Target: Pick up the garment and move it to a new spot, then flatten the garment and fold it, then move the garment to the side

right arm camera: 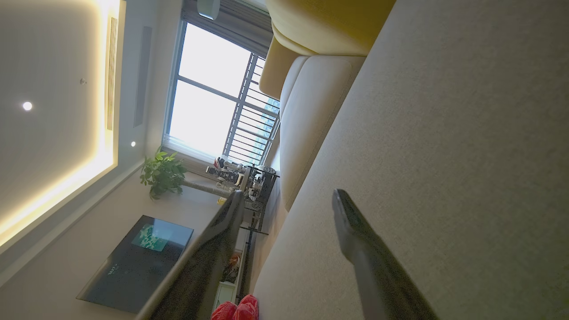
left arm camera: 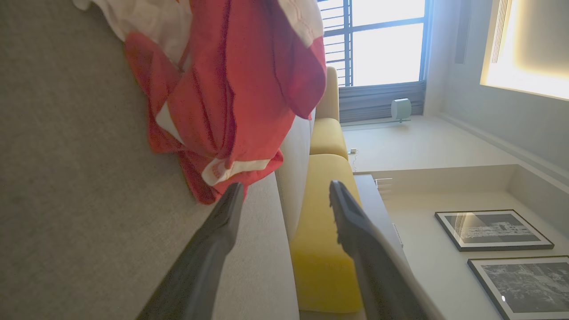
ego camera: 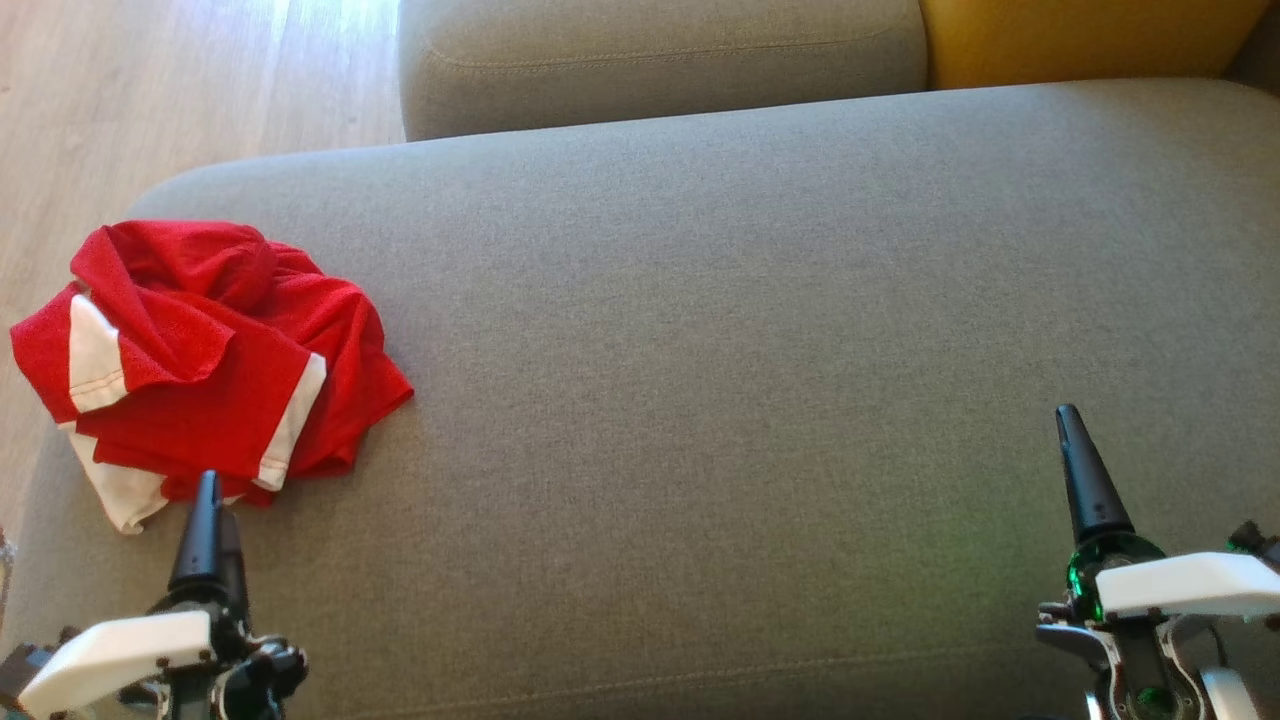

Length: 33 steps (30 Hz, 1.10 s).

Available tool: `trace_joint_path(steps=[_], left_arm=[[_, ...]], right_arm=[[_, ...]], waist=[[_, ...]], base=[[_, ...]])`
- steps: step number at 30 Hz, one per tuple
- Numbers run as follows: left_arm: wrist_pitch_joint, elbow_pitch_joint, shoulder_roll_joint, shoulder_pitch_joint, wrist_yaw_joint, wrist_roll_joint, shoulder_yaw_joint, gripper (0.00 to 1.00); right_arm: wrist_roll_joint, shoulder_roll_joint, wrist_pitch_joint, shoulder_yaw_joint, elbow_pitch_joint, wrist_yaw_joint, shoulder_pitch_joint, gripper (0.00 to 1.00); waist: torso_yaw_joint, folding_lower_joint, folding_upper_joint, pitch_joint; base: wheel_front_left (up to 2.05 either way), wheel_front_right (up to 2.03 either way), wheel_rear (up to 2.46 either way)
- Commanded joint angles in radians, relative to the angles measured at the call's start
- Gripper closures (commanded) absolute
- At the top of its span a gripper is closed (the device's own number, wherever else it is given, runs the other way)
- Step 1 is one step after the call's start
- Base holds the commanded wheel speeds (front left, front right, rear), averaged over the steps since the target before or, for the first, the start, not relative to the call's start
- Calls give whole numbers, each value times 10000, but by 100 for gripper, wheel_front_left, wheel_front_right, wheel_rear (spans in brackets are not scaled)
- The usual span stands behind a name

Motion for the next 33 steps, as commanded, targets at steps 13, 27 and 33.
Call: trace_joint_path(steps=[13,27,33], left_arm=[[-428,-1830,135,-734,397,1921,259,0],[-837,-2978,154,-602,1346,5087,-1097,0],[-1013,-3090,162,-599,1733,6781,-1789,0]], right_arm=[[-2469,-84,-496,351,-1382,-1,-754,0],[-5217,-98,-910,1032,-2010,-1,-866,0],[-6271,-181,-1088,1387,-2082,-1,-910,0]], waist=[[-12,0,0,78],[-87,0,0,131],[-132,0,0,146]], base=[[0,0,0],[0,0,0],[0,0,0]])
